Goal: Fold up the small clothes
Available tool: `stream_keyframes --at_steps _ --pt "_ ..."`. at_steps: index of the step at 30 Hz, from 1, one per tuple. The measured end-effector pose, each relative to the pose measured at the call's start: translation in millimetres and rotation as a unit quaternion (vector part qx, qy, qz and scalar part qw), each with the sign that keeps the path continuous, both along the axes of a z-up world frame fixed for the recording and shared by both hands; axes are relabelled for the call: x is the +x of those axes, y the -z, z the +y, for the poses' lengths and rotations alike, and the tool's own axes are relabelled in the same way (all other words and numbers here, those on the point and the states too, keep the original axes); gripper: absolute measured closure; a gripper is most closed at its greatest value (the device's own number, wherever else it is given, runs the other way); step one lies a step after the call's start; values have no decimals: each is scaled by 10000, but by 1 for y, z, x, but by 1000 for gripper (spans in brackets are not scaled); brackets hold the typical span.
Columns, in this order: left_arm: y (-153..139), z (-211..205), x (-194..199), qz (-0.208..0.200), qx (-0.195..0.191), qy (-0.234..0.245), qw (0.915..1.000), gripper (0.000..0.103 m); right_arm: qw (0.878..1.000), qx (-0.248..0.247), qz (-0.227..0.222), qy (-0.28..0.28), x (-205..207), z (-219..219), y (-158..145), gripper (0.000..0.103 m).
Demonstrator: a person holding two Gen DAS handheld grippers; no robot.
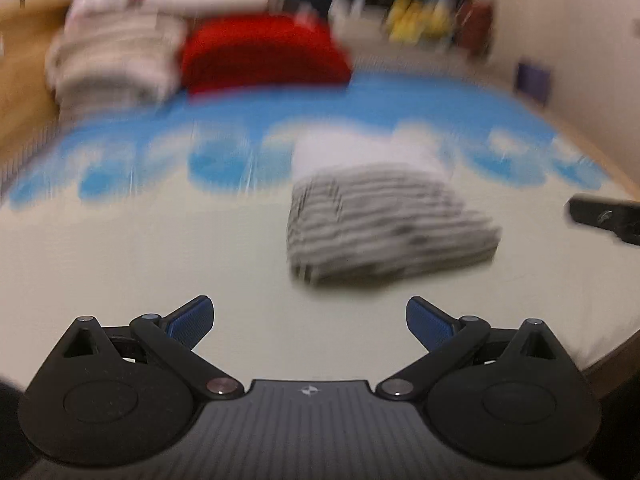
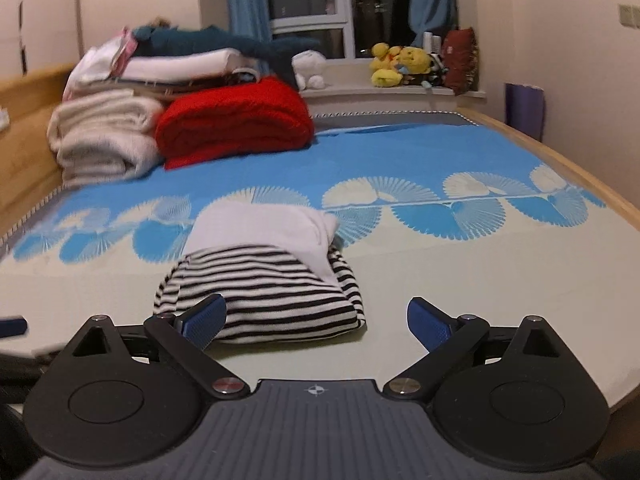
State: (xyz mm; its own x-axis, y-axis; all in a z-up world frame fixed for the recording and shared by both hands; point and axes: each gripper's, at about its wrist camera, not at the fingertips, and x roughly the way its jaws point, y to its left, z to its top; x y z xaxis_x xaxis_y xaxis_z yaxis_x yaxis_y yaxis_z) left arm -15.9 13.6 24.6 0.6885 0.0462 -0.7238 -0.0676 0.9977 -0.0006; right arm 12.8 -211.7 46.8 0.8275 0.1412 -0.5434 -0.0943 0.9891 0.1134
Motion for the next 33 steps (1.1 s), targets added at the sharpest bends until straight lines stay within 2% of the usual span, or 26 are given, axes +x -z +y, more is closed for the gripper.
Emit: stream_keyframes --at_steps 1,2,7,12,24,33 --pt "1 7 3 17 -368 -110 9993 1 10000 -67 34 -33 3 4 2 6" --pt "0 10 5 -85 -539 -164 9984 1 9999 -123 77 -39 5 8 4 6" --pt "-1 3 11 -332 -165 -177 9992 1 9991 -316 269 -16 15 23 12 6" --pt "-6 -2 12 -452 -295 -68 9985 1 9990 -297 323 -28 18 31 14 6" --pt "2 -14 15 -486 -168 50 9987 1 9990 -114 406 -150 23 34 23 6" --pt "1 -4 16 -577 -254 -46 9980 1 9985 -273 421 -212 22 38 27 6"
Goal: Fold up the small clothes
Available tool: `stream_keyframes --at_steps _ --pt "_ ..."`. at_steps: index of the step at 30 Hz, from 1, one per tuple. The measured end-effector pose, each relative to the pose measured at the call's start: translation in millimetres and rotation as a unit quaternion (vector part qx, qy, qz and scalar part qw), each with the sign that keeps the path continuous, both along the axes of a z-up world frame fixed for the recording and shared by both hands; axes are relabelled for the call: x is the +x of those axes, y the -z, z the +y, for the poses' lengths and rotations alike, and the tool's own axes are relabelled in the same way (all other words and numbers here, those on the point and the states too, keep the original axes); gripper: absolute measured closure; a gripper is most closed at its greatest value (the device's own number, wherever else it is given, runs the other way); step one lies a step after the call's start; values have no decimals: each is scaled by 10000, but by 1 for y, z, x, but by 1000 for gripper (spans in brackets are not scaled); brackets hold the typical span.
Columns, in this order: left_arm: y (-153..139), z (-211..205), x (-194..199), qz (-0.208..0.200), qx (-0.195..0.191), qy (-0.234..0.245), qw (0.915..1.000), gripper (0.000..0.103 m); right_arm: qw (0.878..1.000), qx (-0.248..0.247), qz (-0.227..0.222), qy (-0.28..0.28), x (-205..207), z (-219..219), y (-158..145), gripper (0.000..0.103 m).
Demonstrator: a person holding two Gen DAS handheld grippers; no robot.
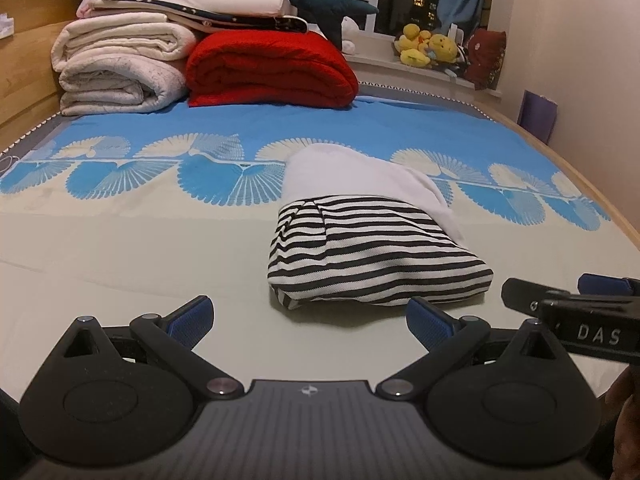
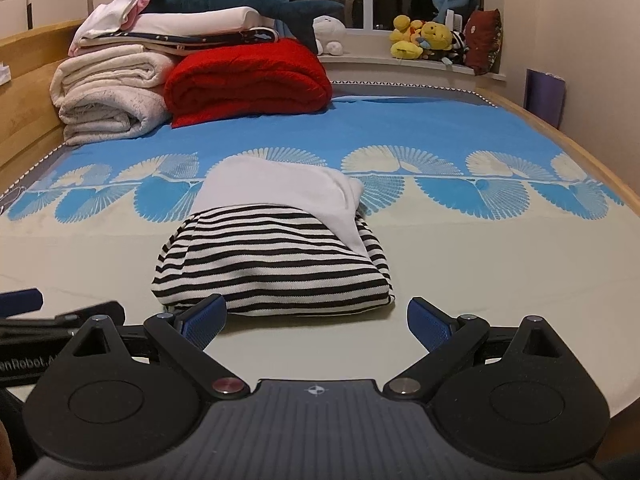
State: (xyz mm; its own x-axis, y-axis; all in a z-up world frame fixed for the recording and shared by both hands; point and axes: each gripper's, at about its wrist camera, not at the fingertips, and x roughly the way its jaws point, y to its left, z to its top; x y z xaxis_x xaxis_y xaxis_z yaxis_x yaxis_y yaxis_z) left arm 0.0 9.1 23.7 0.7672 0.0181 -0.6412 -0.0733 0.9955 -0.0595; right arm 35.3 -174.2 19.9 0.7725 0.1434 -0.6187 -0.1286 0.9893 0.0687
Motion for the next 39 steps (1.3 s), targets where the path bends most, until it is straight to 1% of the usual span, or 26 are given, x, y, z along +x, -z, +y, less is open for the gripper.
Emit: stream_keyframes --at_steps 6,39 --pt "-1 0 -1 -7 -31 55 10000 1 9999 -112 -42 -100 -1 3 0 6" --pt "-1 -1 -1 11 -94 40 9999 1 9999 -78 -23 -96 -1 3 0 6"
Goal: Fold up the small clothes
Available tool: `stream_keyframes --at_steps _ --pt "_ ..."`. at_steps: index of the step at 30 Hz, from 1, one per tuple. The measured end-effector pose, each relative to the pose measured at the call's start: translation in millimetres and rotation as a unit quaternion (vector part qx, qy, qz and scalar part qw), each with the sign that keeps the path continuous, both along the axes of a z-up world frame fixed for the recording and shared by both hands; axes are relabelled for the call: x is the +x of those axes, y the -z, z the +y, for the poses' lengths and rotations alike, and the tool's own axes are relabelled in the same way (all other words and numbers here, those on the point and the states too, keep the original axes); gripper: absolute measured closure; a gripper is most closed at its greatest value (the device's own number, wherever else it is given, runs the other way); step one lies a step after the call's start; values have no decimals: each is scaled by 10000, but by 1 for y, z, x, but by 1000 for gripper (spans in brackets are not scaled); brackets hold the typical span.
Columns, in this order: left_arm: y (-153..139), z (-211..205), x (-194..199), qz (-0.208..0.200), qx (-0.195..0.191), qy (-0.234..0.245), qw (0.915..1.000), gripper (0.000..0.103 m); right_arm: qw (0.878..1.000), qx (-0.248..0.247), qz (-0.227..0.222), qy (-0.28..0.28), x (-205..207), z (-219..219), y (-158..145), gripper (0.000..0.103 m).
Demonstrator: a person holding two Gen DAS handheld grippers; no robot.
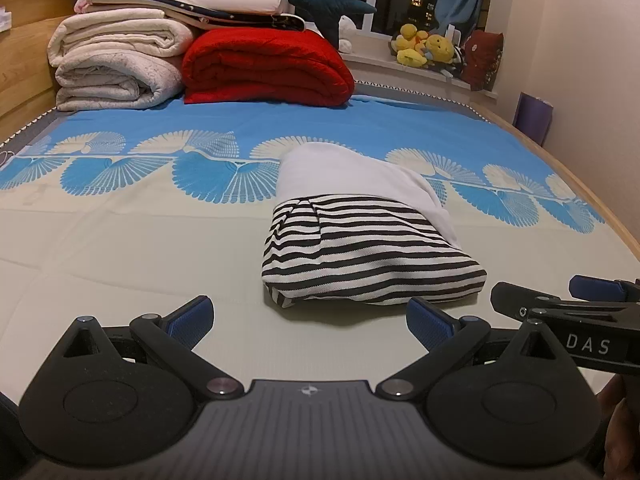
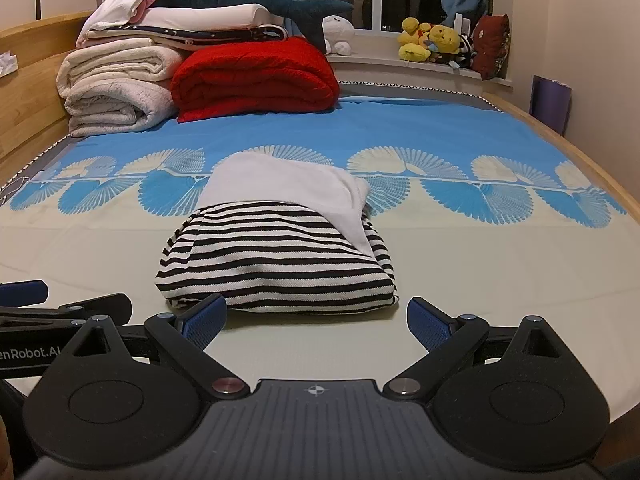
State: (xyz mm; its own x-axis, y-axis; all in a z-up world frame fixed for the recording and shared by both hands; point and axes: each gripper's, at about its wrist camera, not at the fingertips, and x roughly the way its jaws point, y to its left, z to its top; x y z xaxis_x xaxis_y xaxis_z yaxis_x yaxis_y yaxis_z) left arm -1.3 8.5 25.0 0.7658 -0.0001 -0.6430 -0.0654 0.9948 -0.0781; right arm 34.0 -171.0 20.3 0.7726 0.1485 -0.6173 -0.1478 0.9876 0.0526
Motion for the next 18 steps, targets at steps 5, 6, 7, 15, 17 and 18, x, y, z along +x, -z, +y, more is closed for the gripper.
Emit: stream_keyframes --at_steps 5,6,7,15,17,18 --pt "-1 -1 1 15 -17 -13 10000 1 10000 -4 12 0 0 0 1 6" --pt "-1 -1 1 17 -15 -14 10000 1 10000 -1 13 -1 0 0 1 6" --pt "-1 -1 1 22 -16 -14 10000 1 10000 -3 14 -1 0 0 1 6" --pt "0 -1 0 17 -36 -10 10000 1 10000 -2 30 -1 0 2 2 6" --pt "0 -2 0 13 -28 -10 10000 1 10000 -17 38 -8 0 2 2 6" --pt "0 -2 -1 11 -22 -16 10000 1 10000 -9 45 -9 0 1 2 6"
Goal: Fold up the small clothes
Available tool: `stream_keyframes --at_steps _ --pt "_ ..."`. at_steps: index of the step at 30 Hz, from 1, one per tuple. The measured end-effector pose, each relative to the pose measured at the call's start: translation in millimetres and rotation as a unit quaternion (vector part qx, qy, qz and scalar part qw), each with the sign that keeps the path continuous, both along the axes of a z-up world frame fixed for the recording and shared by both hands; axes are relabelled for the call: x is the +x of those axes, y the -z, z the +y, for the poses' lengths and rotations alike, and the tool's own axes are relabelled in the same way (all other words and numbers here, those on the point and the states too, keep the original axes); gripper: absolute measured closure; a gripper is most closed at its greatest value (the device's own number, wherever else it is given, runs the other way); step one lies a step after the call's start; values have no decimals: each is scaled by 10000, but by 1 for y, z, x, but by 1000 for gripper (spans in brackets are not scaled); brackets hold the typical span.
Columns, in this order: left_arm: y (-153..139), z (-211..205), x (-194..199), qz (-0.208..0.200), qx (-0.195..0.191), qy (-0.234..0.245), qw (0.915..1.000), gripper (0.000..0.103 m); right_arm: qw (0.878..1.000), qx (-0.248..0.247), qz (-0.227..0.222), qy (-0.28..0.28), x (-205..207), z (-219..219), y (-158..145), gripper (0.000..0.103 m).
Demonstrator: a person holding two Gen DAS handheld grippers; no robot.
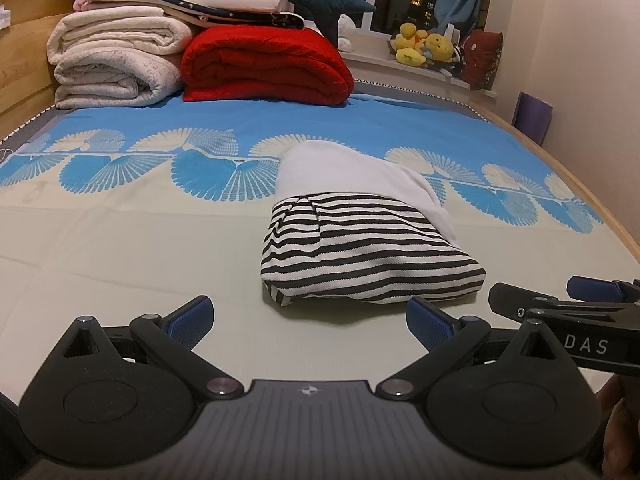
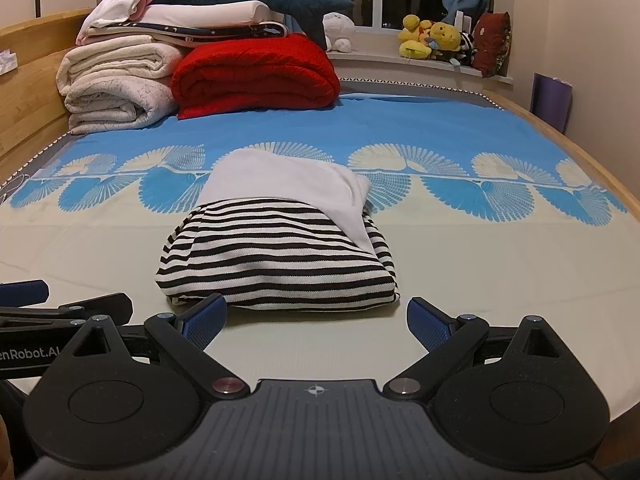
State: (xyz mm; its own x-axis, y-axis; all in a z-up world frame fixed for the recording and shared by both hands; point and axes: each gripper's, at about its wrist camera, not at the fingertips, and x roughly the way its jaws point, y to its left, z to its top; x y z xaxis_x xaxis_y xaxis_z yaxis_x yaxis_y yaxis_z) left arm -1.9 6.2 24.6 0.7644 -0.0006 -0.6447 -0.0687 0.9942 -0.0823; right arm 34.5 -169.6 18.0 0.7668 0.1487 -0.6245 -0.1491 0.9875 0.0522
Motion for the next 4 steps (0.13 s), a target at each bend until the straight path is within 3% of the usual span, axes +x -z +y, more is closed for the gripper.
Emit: stream_keyframes --at_steps 4 --pt "0 0 -1 -8 -19 -19 10000 1 10000 1 10 -2 0 0 0 6"
